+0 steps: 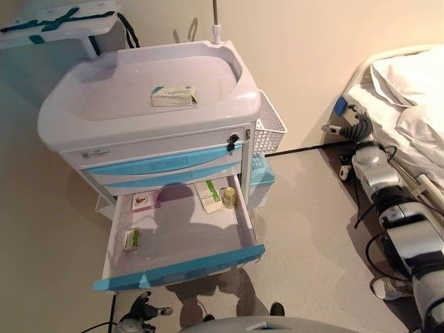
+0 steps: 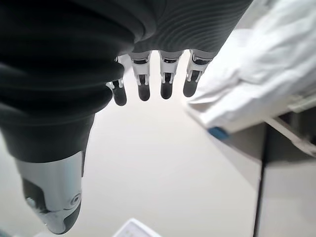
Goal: Open the drawer and pick up the medicine
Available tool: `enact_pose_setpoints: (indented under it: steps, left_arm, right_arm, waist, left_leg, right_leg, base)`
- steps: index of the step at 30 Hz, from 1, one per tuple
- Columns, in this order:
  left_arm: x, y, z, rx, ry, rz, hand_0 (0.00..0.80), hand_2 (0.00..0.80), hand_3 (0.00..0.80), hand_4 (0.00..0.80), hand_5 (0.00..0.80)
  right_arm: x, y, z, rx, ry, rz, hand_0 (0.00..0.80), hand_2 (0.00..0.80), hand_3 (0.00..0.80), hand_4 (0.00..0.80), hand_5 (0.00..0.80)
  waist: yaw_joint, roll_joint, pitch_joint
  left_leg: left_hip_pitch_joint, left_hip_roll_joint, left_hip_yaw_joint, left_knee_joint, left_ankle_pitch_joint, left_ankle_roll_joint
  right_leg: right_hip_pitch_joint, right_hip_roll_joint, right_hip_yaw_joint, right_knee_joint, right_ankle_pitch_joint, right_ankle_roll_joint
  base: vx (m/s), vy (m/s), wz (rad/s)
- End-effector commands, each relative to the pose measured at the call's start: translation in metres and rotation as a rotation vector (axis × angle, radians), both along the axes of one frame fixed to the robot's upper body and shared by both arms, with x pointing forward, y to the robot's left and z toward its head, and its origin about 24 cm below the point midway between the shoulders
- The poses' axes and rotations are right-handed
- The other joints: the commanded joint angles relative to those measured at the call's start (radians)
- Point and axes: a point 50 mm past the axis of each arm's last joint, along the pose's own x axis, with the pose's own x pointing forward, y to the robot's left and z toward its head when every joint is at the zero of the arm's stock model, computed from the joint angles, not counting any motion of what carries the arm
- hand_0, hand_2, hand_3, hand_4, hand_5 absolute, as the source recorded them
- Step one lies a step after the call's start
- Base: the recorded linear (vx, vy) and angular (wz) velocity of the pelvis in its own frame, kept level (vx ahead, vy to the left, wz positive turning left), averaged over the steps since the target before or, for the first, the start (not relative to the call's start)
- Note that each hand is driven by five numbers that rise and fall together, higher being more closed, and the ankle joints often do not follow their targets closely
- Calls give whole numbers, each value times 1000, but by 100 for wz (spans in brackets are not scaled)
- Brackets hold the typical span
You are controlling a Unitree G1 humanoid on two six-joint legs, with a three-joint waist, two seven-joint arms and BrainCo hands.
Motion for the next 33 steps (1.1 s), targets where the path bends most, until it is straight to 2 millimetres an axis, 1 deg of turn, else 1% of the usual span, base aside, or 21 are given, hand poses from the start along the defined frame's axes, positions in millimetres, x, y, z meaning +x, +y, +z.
enact_pose_setpoints:
  steps: [1,2,3,4,5,6,7,12,13,14,15,17,19,20,21,23,26,28,31,32,33]
  left_arm:
    - [19,5,6,47,-30,-113,0,0,0,0,0]
    - [20,4,6,46,-25,-132,0,0,0,0,0]
    - [20,4,6,46,-24,-134,0,0,0,0,0]
    - [22,3,6,46,-21,-157,0,0,0,0,0]
    - [22,2,6,47,-17,-166,0,0,0,0,0]
    - [22,2,6,47,-17,-166,0,0,0,0,0]
    - [23,0,6,46,-10,-192,0,0,0,0,0]
    - [29,-2,7,39,-13,-230,0,0,0,0,0]
    - [31,-2,8,38,-19,-236,0,0,0,0,0]
    - [35,-1,10,41,-28,-247,0,0,0,0,0]
    - [35,-1,10,41,-28,-247,0,0,0,0,0]
    - [48,0,15,57,-61,-269,0,0,0,0,0]
    - [48,0,15,57,-62,-269,0,0,0,0,0]
    - [55,1,19,61,-84,-278,0,0,0,0,0]
    - [68,2,25,75,-124,-300,0,0,0,0,0]
    - [82,2,33,88,-165,-321,0,0,0,0,0]
    - [103,4,45,110,-228,-346,0,0,0,0,0]
    - [120,4,56,136,-274,-390,0,0,0,0,0]
    - [125,5,60,143,-288,-395,0,0,0,0,0]
    - [135,6,68,157,-316,-413,0,0,0,0,0]
    - [139,7,71,160,-330,-416,0,0,0,0,0]
  right_arm:
    - [-9,-4,-5,55,-49,12,0,0,0,0,0]
    - [-19,-9,-19,61,-18,-4,0,0,0,0,0]
    - [-19,-9,-19,61,-17,-5,0,0,0,0,0]
    - [-33,-16,-36,72,29,-28,0,0,0,0,0]
    - [-39,-19,-42,80,43,-42,0,0,0,0,0]
    - [-39,-19,-42,80,43,-42,0,0,0,0,0]
    - [-56,-27,-62,97,98,-79,0,0,0,0,0]
    - [-98,-43,-100,120,225,-150,0,0,0,0,0]
    - [-105,-46,-104,119,243,-161,0,0,0,0,0]
    - [-115,-48,-112,134,266,-174,0,0,0,0,0]
    - [-115,-48,-112,134,266,-174,0,0,0,0,0]
    - [-121,-46,-117,141,283,-161,0,0,0,0,0]
    - [-120,-46,-117,142,283,-161,0,0,0,0,0]
    - [-123,-45,-120,141,294,-154,0,0,0,0,0]
    - [-126,-45,-122,151,300,-145,0,0,0,0,0]
    - [-129,-46,-124,154,309,-140,0,0,0,0,0]
    - [-133,-46,-129,174,327,-144,0,0,0,0,0]
    - [-142,-48,-139,200,364,-157,0,0,0,0,0]
    - [-145,-49,-141,206,375,-163,0,0,0,0,0]
    - [-149,-52,-143,212,389,-175,0,0,0,0,0]
    - [-151,-54,-144,212,396,-182,0,0,0,0,0]
  waist:
    - [-7,-18,11]
    - [-13,-13,12]
    - [-12,-13,11]
    - [-24,-3,14]
    - [-26,-1,15]
    - [-26,-1,15]
    - [-37,7,17]
    - [-62,16,28]
    - [-67,18,31]
    - [-78,19,49]
    - [-76,18,49]
    - [-97,11,103]
    - [-95,11,102]
    - [-101,6,123]
    - [-111,1,162]
    - [-120,-6,190]
    - [-128,-17,213]
    - [-137,-29,223]
    - [-140,-31,224]
    - [-146,-34,234]
    - [-148,-36,237]
  left_leg:
    - [-78,-44,-16,-3,35,19]
    - [-75,-44,-13,-3,33,19]
    - [-75,-44,-13,-3,33,19]
    - [-72,-44,-9,-4,31,20]
    - [-71,-44,-8,-5,31,21]
    - [-71,-44,-8,-5,31,21]
    - [-66,-44,-1,-5,27,22]
    - [-57,-46,7,-1,16,28]
    - [-54,-48,7,2,12,31]
    - [-53,-49,9,27,-2,39]
    - [-55,-49,11,30,-3,39]
    - [-97,-60,23,120,-37,48]
    - [-101,-60,25,125,-40,49]
    - [-121,-62,31,154,-49,48]
    - [-161,-66,38,198,-57,46]
    - [-204,-62,42,232,-61,43]
    - [-270,-54,45,277,-64,41]
    - [-318,-55,40,310,-67,39]
    - [-337,-57,37,320,-68,38]
    - [-365,-59,38,334,-67,38]
    - [-380,-59,39,341,-67,37]
  right_leg:
    - [65,-23,-27,16,-55,77]
    - [66,-23,-24,16,-56,77]
    - [67,-23,-24,16,-56,77]
    - [65,-23,-20,16,-58,76]
    - [65,-23,-17,16,-58,76]
    - [65,-23,-17,16,-58,76]
    - [64,-23,-11,15,-59,76]
    - [64,-22,4,27,-72,72]
    - [62,-21,8,38,-78,70]
    - [47,-21,26,82,-97,63]
    - [45,-22,27,86,-99,63]
    - [-9,-20,58,161,-120,50]
    - [-13,-21,60,165,-122,50]
    - [-33,-17,67,184,-126,47]
    - [-70,-12,76,212,-130,43]
    - [-115,-6,83,239,-132,39]
    - [-177,-2,90,280,-133,34]
    - [-218,-2,92,307,-136,28]
    - [-236,-2,92,317,-139,26]
    - [-264,-2,95,330,-138,23]
    - [-278,-1,95,335,-138,22]
  base:
    - [7,-4,-11]
    - [10,-6,-3]
    - [0,0,0]
    - [-4,2,-6]
    - [-4,2,-8]
    - [15,-1,-7]
    - [0,0,0]
    - [17,-3,-3]
    - [19,1,-5]
    - [0,0,0]
    - [-51,8,-5]
    - [-130,3,-19]
    - [-74,-5,-29]
    - [-185,-15,-31]
    - [-245,-31,-34]
    - [-222,-29,-27]
    - [-149,-33,-9]
    - [-118,-39,-8]
    - [-76,-15,-7]
    - [-102,-4,0]
    - [-128,-8,-2]
